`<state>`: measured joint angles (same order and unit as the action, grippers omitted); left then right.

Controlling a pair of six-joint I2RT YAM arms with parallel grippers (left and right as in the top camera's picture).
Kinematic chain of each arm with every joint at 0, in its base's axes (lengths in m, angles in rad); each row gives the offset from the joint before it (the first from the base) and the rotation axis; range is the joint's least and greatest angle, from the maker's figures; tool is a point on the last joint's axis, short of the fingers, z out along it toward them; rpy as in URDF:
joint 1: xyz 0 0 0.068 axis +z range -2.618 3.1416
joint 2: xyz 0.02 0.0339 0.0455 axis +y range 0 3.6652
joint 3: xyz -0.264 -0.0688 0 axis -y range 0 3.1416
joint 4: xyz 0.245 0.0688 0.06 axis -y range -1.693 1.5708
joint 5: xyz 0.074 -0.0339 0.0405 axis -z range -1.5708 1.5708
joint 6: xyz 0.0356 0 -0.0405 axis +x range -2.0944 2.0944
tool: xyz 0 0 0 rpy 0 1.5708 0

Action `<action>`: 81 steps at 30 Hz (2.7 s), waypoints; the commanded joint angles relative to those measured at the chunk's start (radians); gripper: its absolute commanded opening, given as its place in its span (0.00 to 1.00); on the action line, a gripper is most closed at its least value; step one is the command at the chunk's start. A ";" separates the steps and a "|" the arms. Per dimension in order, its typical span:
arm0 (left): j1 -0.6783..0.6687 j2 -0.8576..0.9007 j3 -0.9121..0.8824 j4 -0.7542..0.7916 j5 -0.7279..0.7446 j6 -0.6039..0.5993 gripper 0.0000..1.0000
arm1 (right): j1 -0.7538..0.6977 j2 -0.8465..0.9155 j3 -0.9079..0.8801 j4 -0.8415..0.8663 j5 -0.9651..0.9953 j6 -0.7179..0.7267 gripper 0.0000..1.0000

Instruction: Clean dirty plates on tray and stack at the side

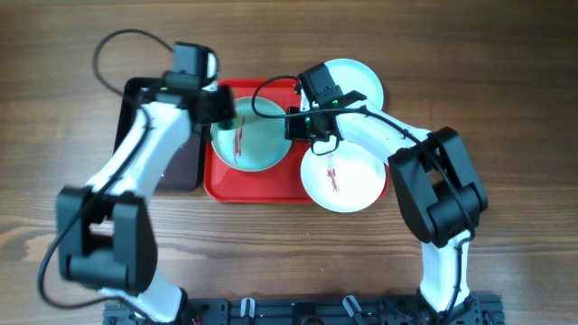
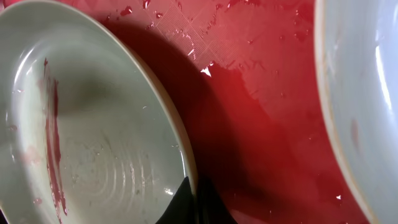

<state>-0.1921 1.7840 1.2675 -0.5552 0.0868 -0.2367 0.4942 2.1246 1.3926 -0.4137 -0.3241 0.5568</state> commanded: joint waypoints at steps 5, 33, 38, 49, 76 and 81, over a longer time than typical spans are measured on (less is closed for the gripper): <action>-0.072 0.148 0.016 0.034 -0.067 0.051 0.04 | -0.001 0.024 0.016 -0.018 -0.018 -0.004 0.04; -0.070 0.182 0.016 -0.031 0.111 0.090 0.04 | -0.037 0.024 0.016 -0.016 -0.045 -0.015 0.04; -0.071 0.182 0.016 0.070 -0.143 -0.021 0.04 | -0.037 0.024 0.016 -0.016 -0.044 -0.014 0.04; -0.092 0.182 0.016 -0.103 -0.139 -0.095 0.04 | -0.037 0.024 0.016 -0.013 -0.045 -0.015 0.04; -0.118 0.267 0.016 0.112 -0.187 -0.075 0.04 | -0.037 0.024 0.016 -0.016 -0.067 -0.031 0.04; -0.095 0.282 0.016 -0.025 -0.186 -0.139 0.04 | -0.037 0.024 0.016 -0.016 -0.067 -0.030 0.04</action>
<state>-0.3305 2.0068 1.3048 -0.4793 0.0483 -0.2916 0.4595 2.1246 1.3941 -0.4282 -0.3702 0.5198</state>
